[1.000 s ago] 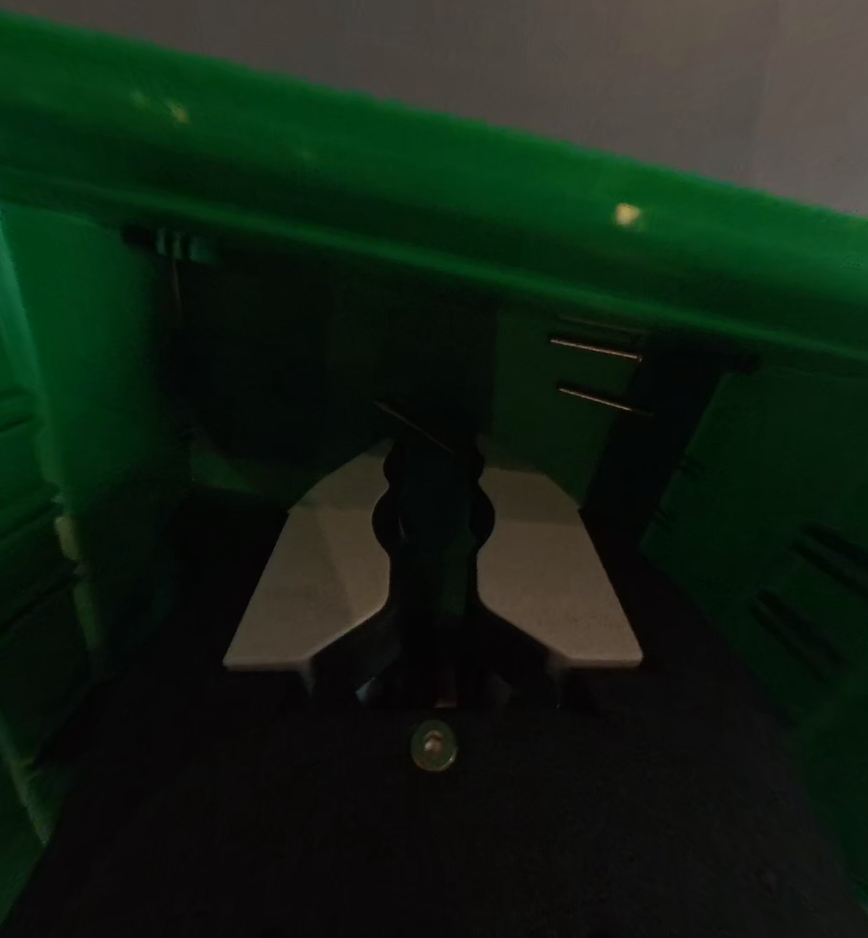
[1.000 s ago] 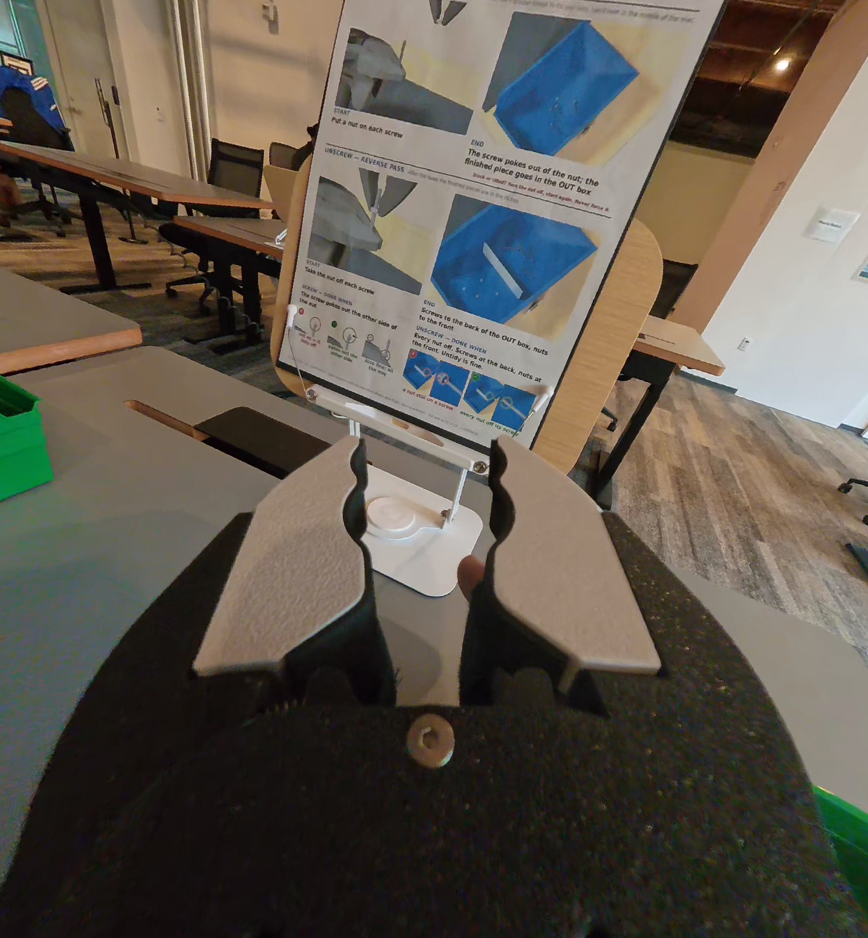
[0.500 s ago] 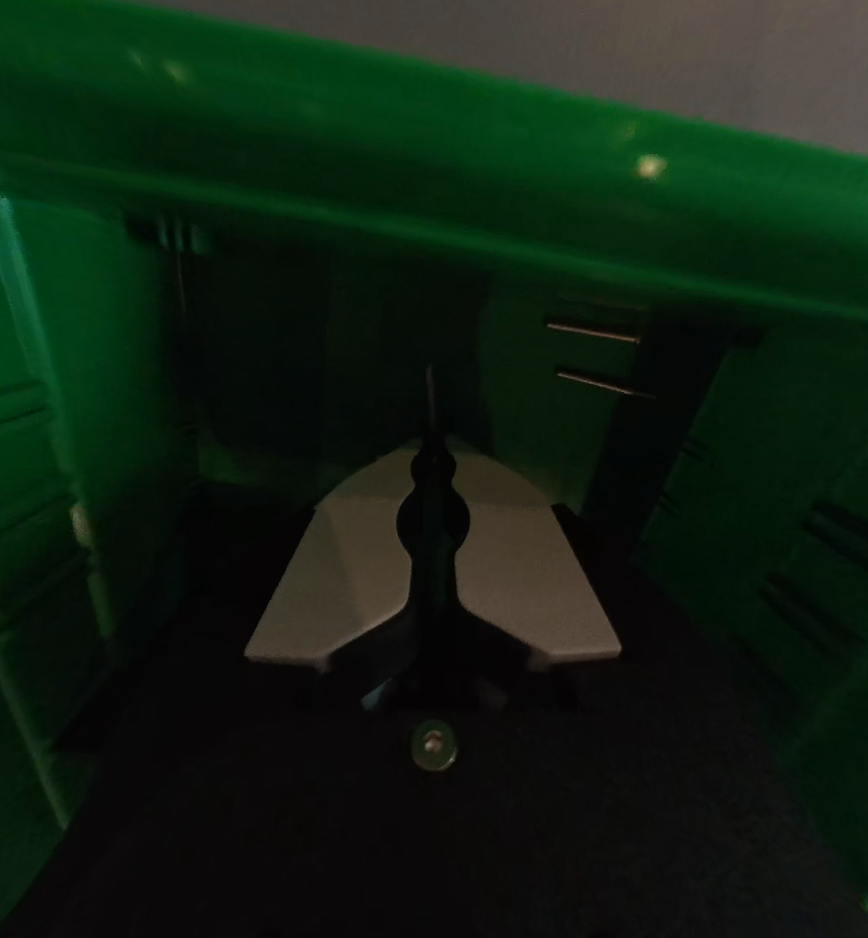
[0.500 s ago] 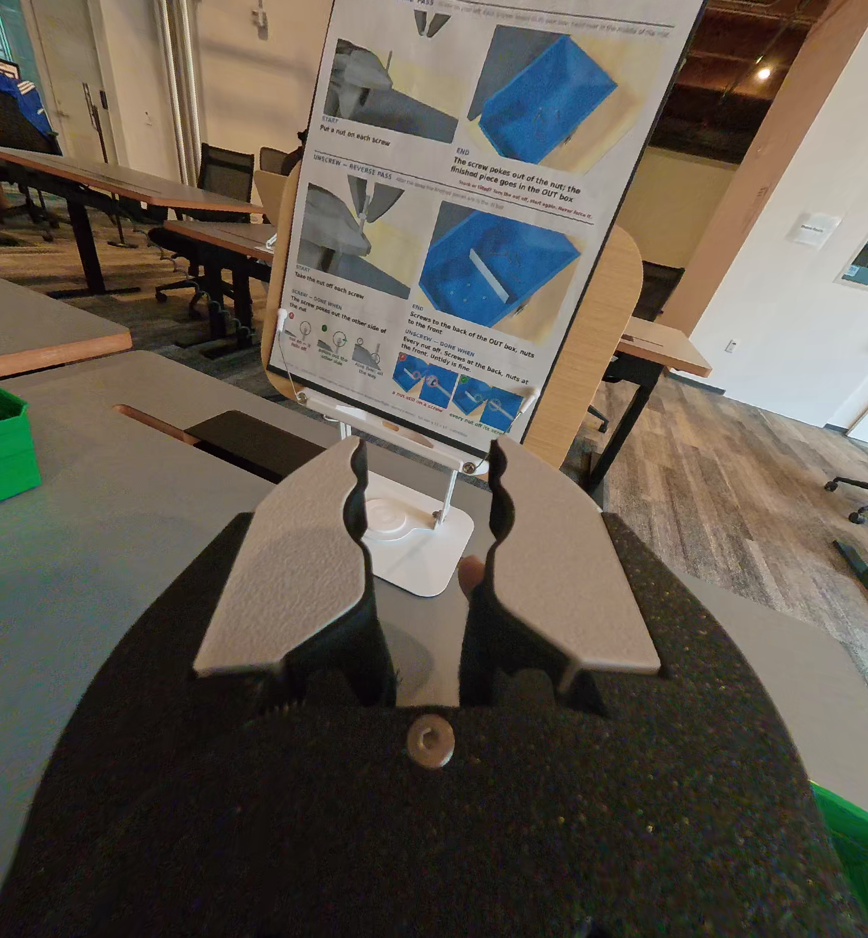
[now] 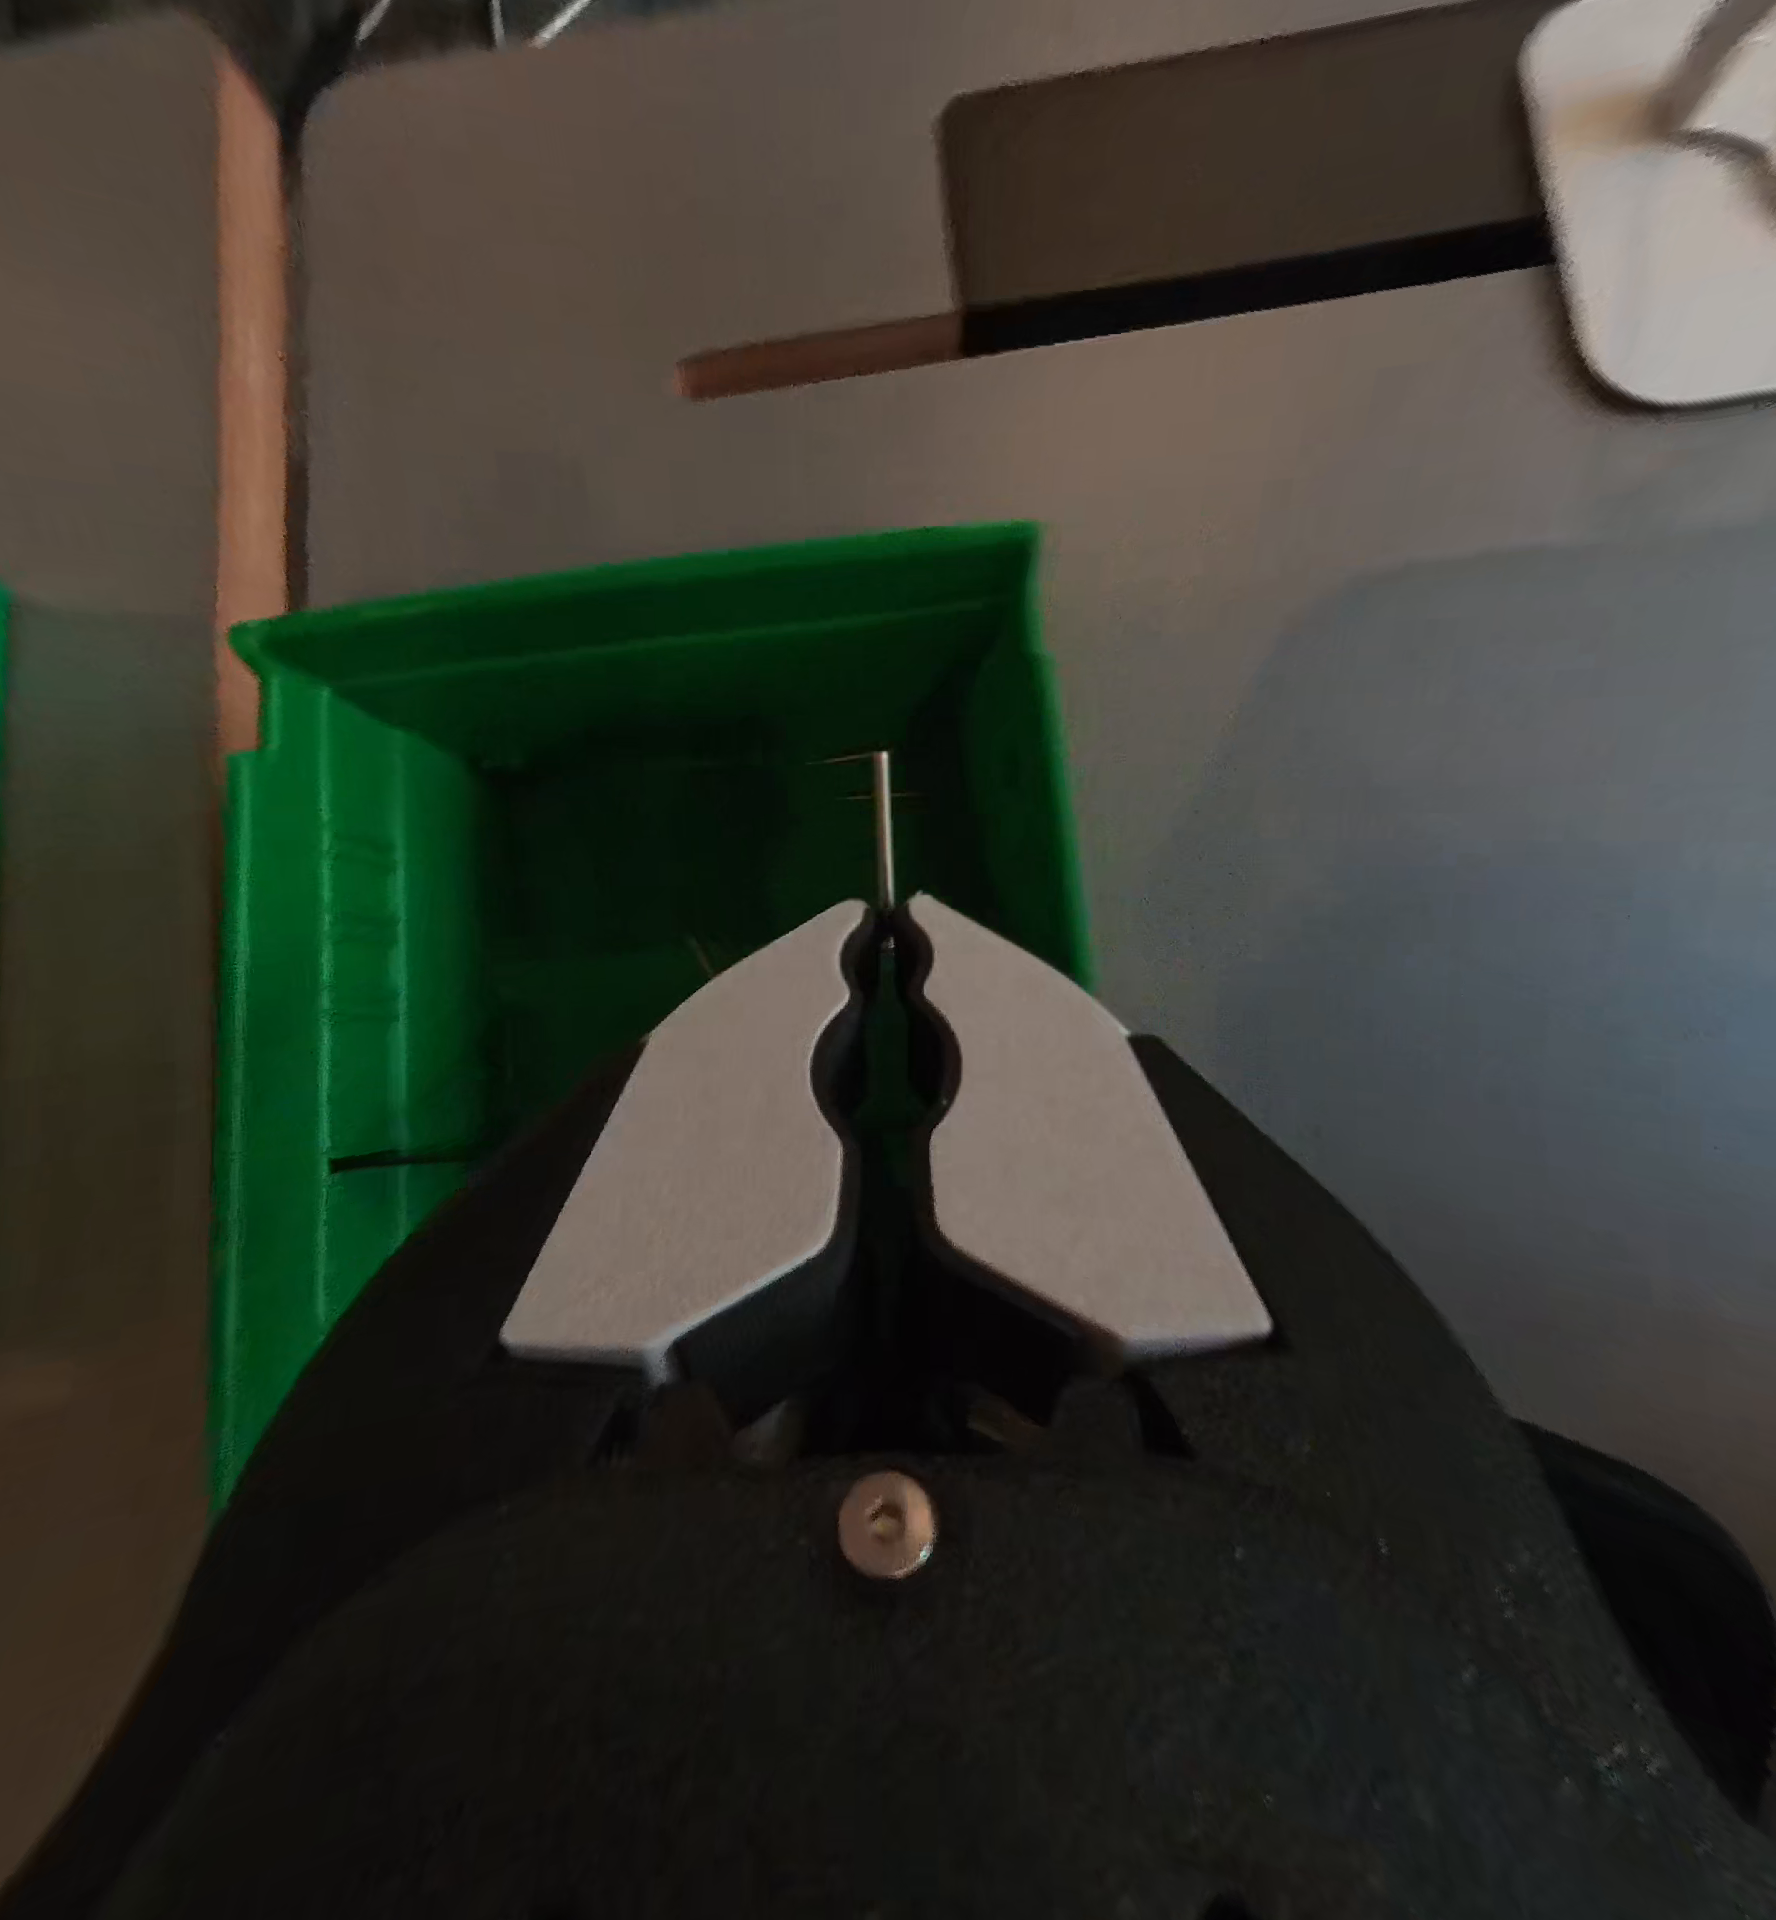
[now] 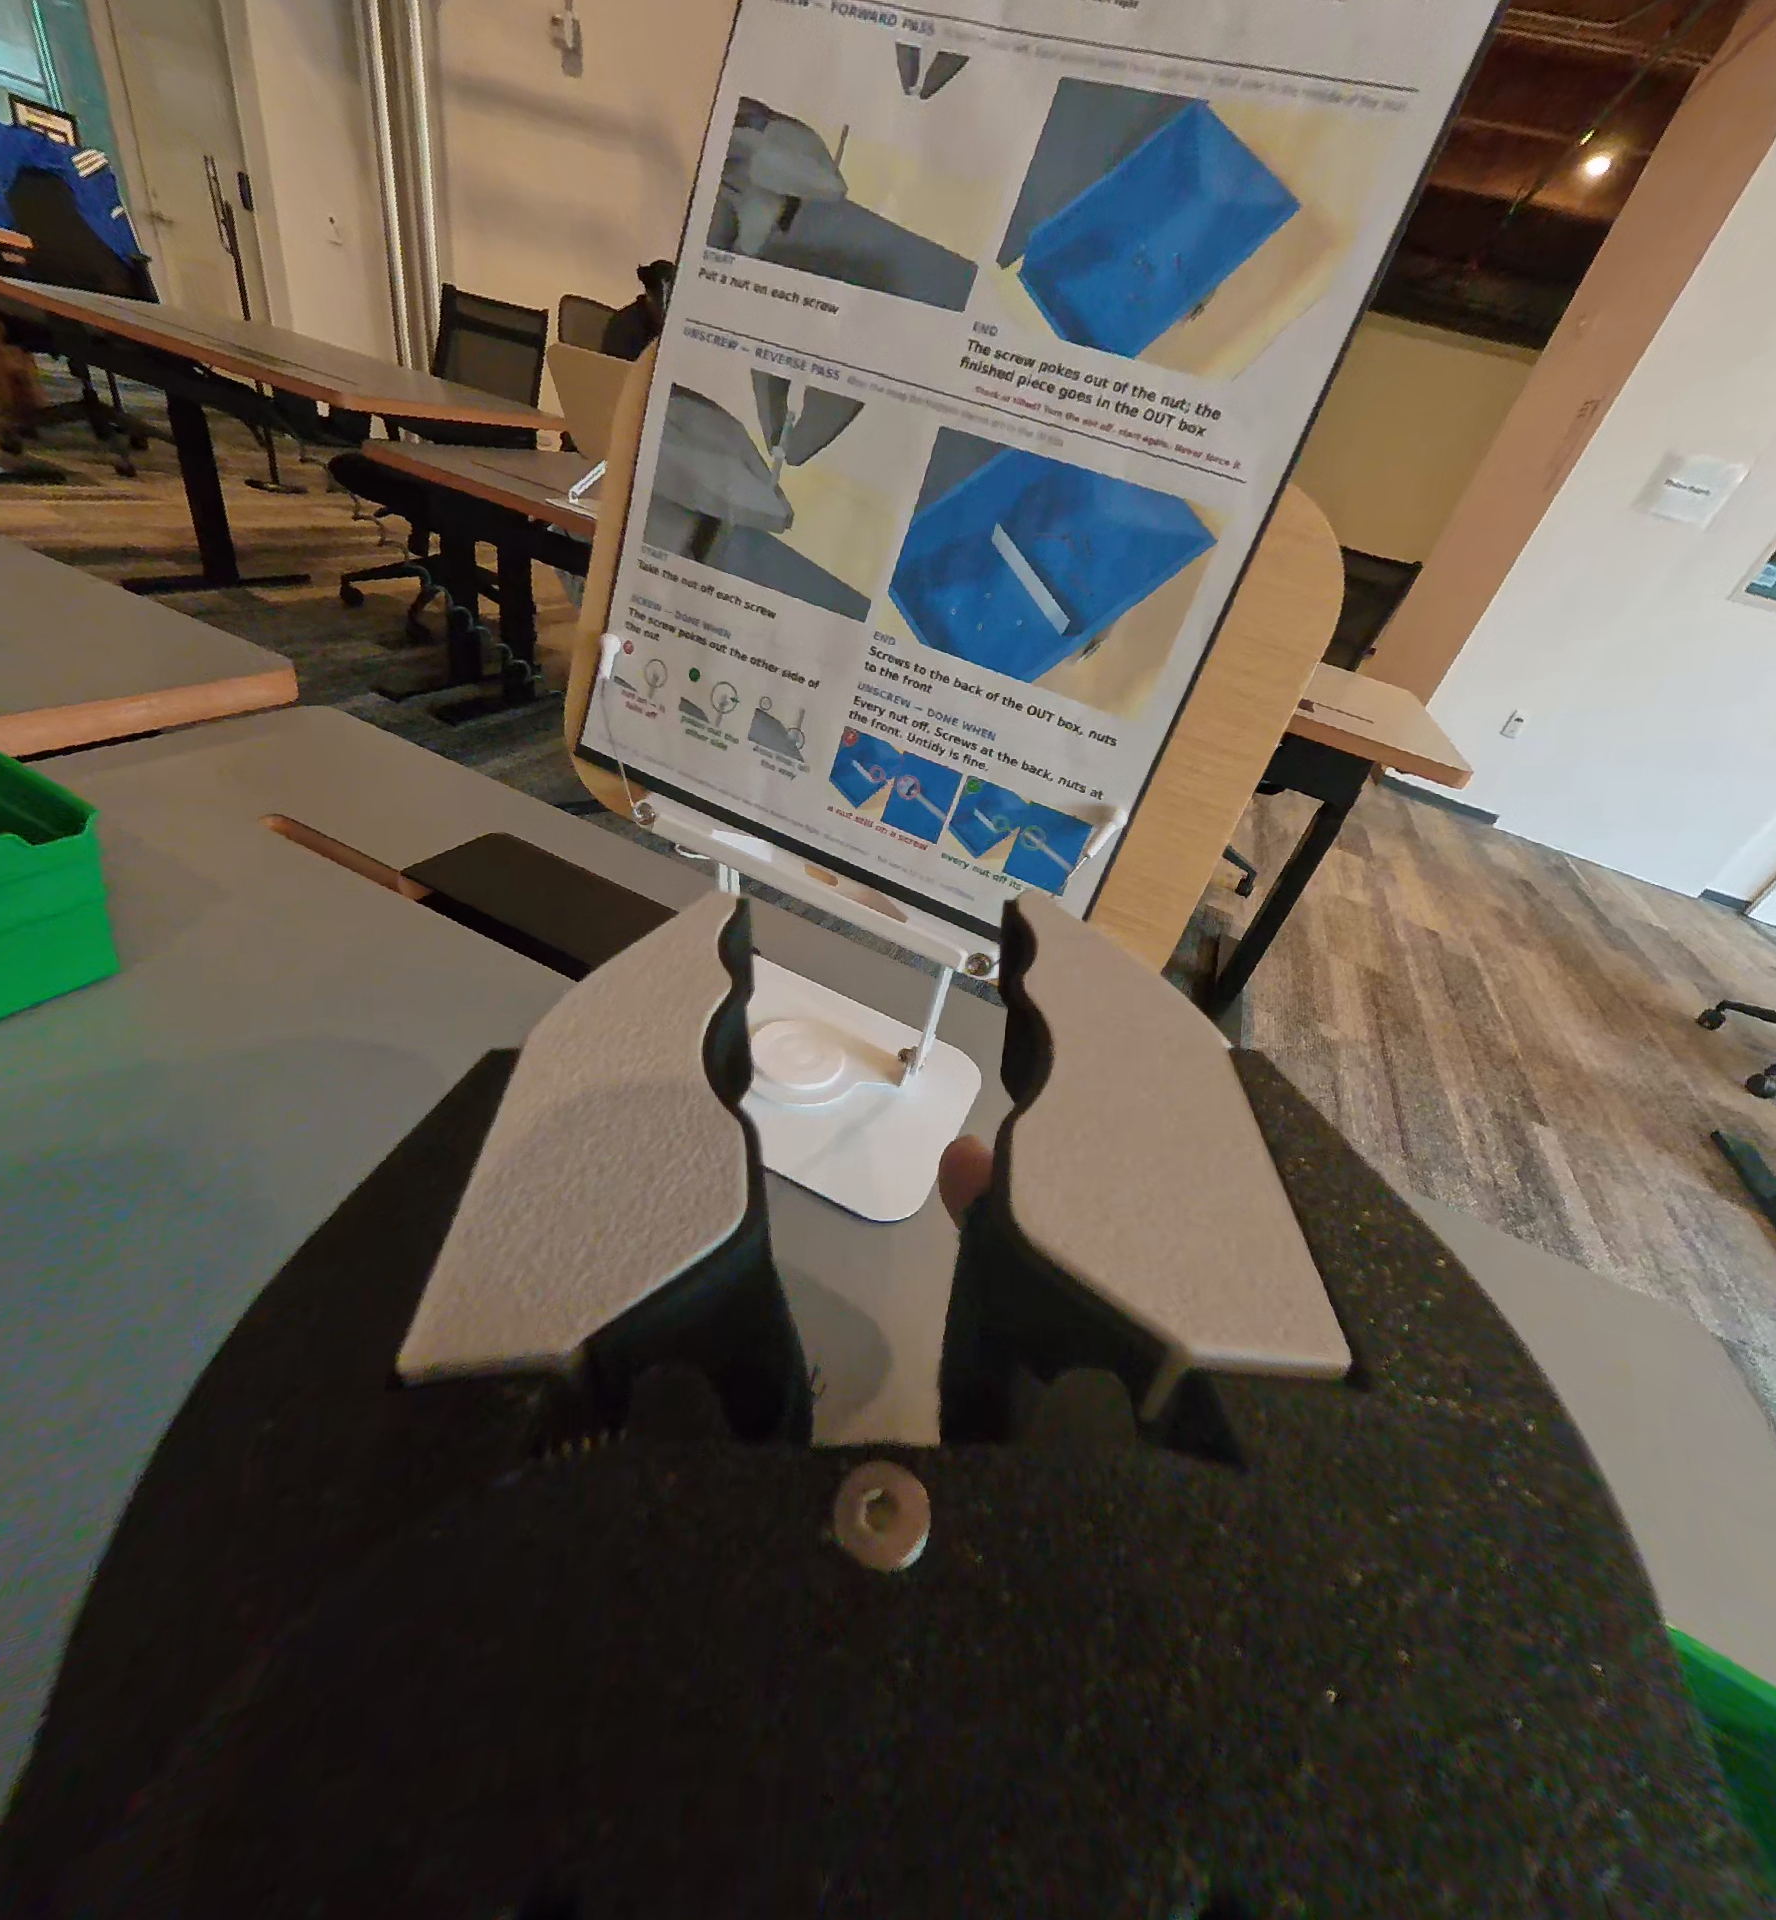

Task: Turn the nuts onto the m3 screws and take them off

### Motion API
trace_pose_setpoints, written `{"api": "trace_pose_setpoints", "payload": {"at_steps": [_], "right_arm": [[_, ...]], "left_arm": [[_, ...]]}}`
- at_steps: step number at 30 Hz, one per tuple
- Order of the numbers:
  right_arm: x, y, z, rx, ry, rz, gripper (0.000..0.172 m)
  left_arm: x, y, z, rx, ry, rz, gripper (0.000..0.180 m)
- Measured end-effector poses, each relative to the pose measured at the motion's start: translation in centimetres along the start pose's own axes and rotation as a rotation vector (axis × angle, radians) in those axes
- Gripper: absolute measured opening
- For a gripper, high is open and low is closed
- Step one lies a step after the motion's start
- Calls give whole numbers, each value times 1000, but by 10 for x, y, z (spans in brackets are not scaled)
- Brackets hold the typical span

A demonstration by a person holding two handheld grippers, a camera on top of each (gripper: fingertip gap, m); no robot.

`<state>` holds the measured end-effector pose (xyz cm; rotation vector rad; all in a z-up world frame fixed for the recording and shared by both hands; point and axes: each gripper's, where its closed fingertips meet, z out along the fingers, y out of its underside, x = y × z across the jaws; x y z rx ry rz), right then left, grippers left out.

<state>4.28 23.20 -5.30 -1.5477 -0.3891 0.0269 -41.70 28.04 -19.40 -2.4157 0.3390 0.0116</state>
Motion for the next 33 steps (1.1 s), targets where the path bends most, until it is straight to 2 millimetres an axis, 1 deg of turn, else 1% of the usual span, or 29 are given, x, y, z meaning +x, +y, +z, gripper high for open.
{"api": "trace_pose_setpoints", "payload": {"at_steps": [3, 6, 12, 14, 17, 19, 23, 28, 33], "right_arm": [[-3, 2, 1, -12, -10, -8, 45], [-5, 3, 1, -24, -16, -13, 45], [-5, 3, -2, -27, -27, -14, 45], [-5, 2, -3, -25, -30, -11, 45], [-3, 2, -5, -23, -32, -6, 45], [-2, 2, -6, -24, -34, -3, 45], [0, 2, -7, -22, -31, 2, 44], [2, 1, -9, -18, -29, 4, 44], [3, 2, -10, -19, -25, 4, 44]], "left_arm": [[48, 5, -15, 50, 72, 80, 1], [97, 22, -18, 45, 137, 169, 1], [190, 64, -8, -28, 249, 343, 1], [213, 77, -3, -59, 273, 389, 1], [240, 96, 6, -112, 302, 446, 2], [253, 109, 12, -149, 322, 470, 2], [264, 125, 23, -206, 327, 488, 2], [268, 137, 29, -251, 335, 488, 2], [267, 144, 34, -280, 318, 497, 2]]}}
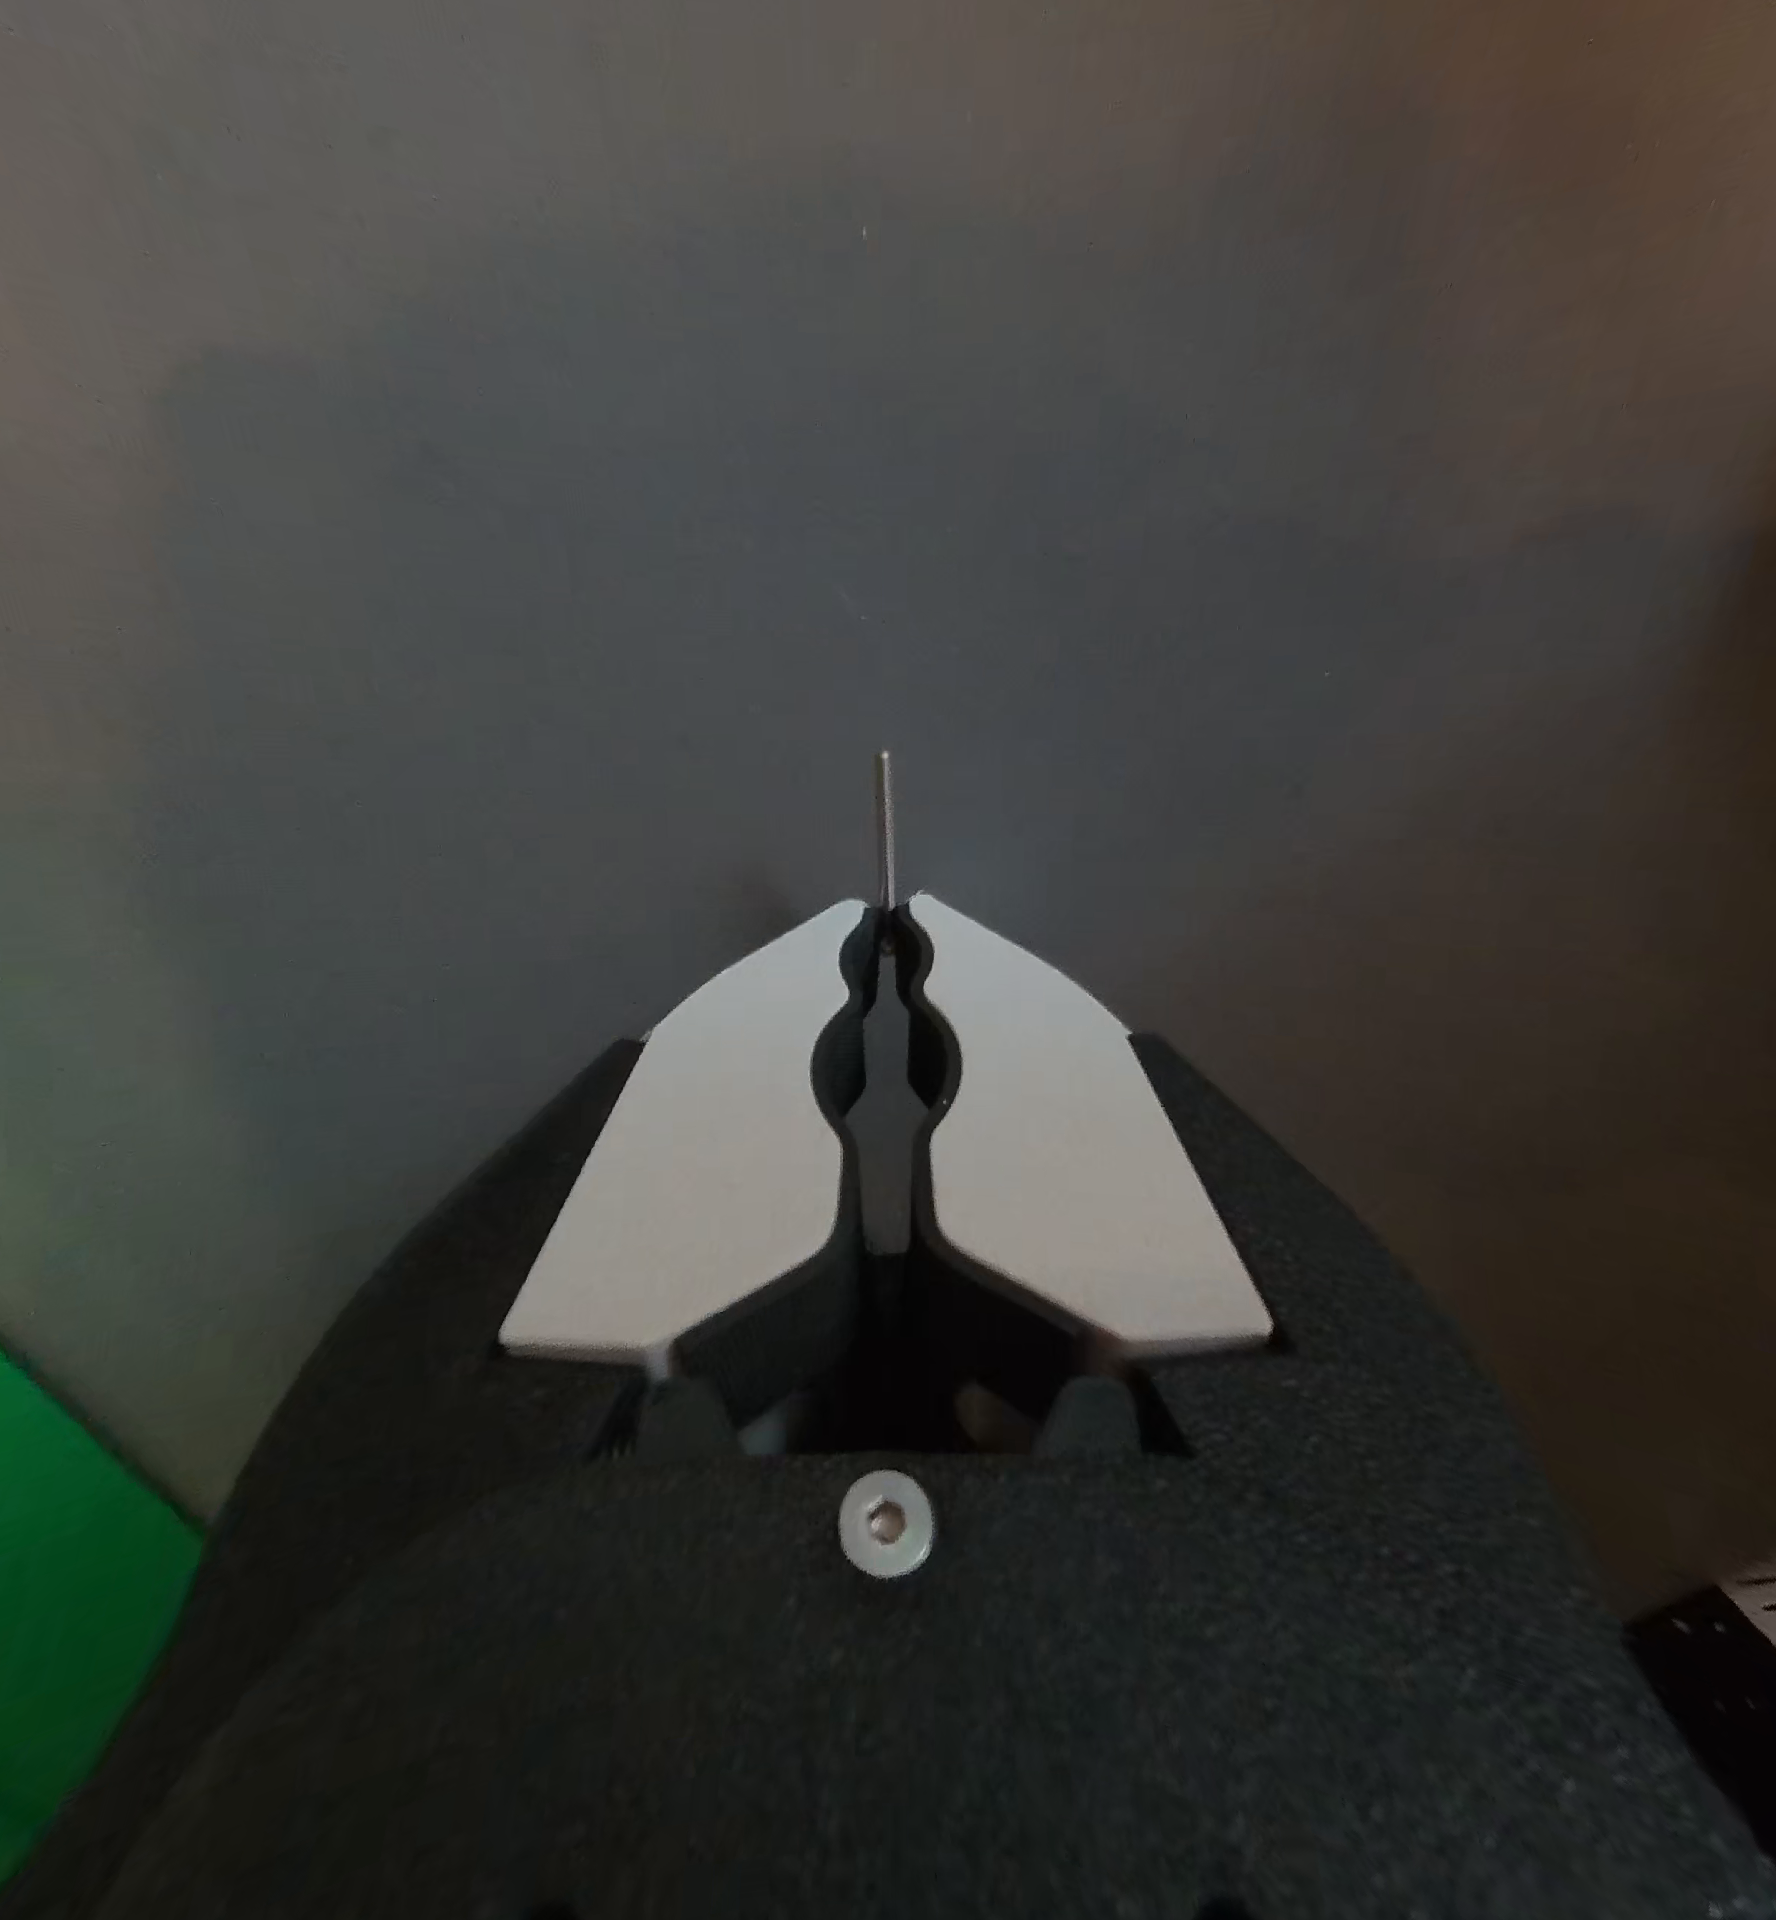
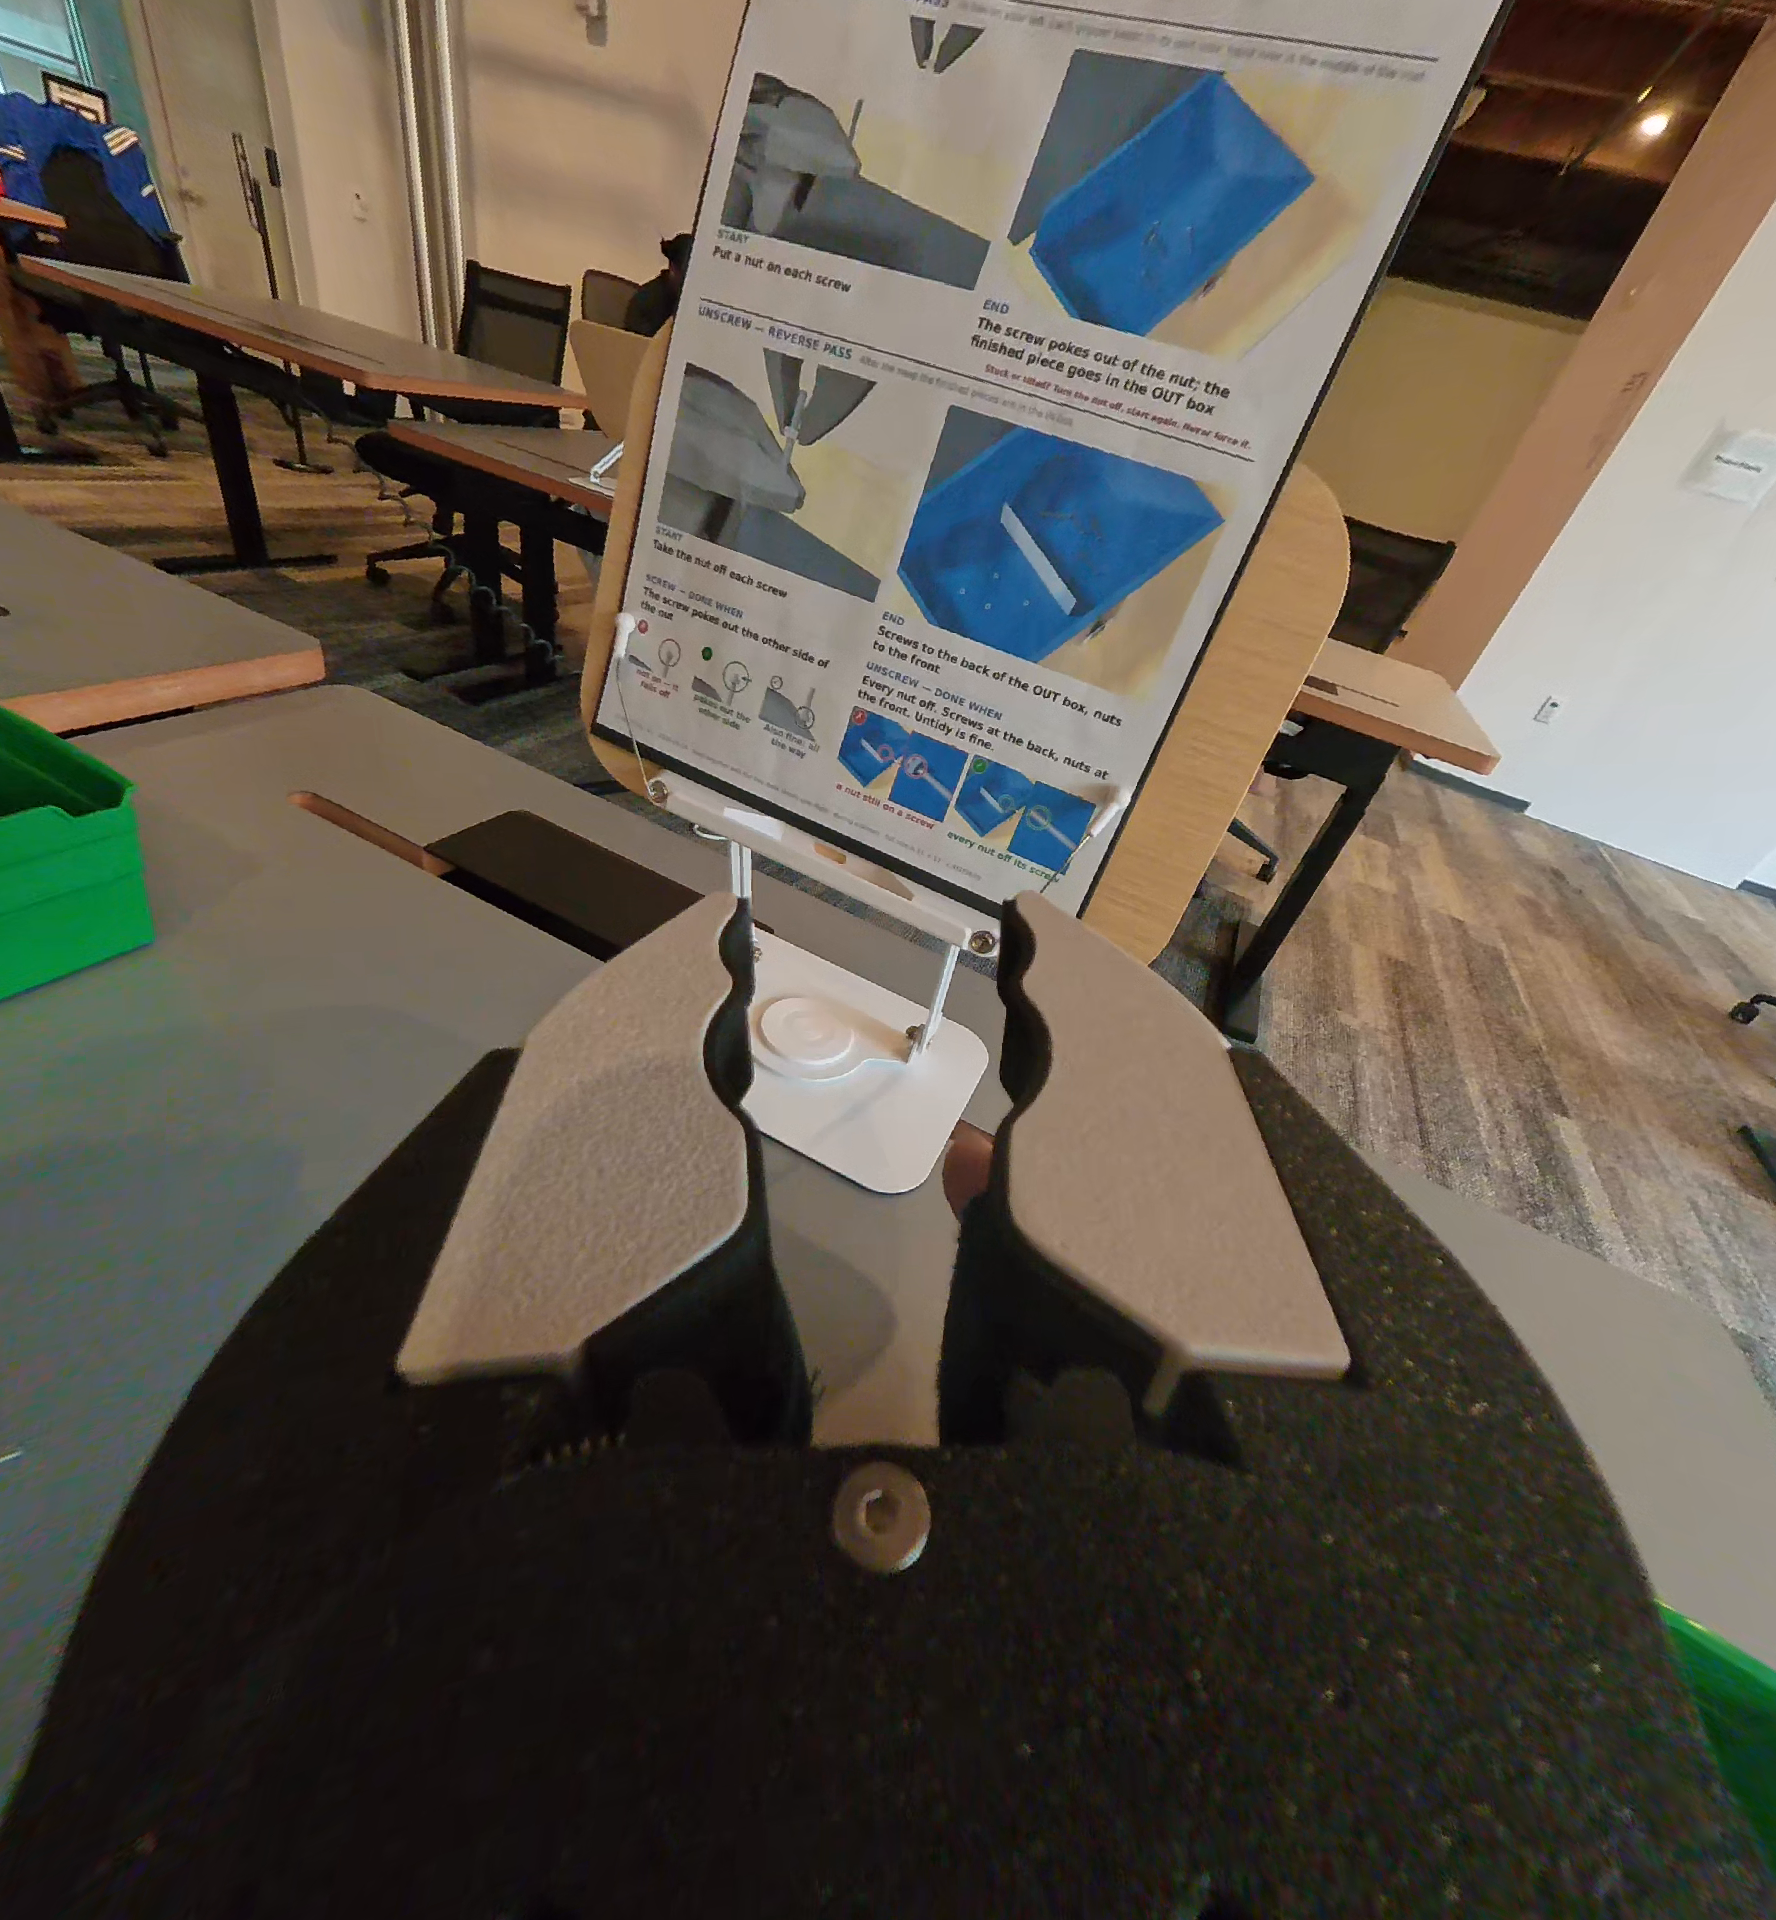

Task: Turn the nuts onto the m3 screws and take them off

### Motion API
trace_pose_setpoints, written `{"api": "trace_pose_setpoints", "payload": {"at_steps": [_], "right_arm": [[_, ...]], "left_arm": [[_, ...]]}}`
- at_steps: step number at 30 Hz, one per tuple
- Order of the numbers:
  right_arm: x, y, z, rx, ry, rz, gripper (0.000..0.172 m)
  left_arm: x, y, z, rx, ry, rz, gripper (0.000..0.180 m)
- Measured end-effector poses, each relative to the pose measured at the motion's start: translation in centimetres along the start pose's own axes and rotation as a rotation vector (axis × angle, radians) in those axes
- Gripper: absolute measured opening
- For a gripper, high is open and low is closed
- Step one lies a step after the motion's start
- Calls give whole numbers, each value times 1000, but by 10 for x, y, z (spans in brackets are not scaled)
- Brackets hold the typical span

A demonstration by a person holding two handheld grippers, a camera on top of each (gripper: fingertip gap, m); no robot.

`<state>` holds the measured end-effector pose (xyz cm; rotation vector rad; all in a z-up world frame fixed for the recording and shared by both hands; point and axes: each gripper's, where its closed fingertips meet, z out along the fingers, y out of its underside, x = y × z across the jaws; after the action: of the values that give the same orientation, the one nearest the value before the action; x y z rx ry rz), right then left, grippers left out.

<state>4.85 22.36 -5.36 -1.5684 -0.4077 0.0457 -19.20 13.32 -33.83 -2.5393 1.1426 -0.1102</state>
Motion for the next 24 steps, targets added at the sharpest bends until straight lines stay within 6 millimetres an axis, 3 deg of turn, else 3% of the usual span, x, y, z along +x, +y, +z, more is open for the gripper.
{"api": "trace_pose_setpoints", "payload": {"at_steps": [18, 24], "right_arm": [[2, 1, 1, -1, 7, -1, 44], [2, 2, 2, -7, 9, -5, 44]], "left_arm": [[1, 2, 3, -12, 22, -1, 4], [-4, 1, -8, 30, 18, -19, 14]]}}
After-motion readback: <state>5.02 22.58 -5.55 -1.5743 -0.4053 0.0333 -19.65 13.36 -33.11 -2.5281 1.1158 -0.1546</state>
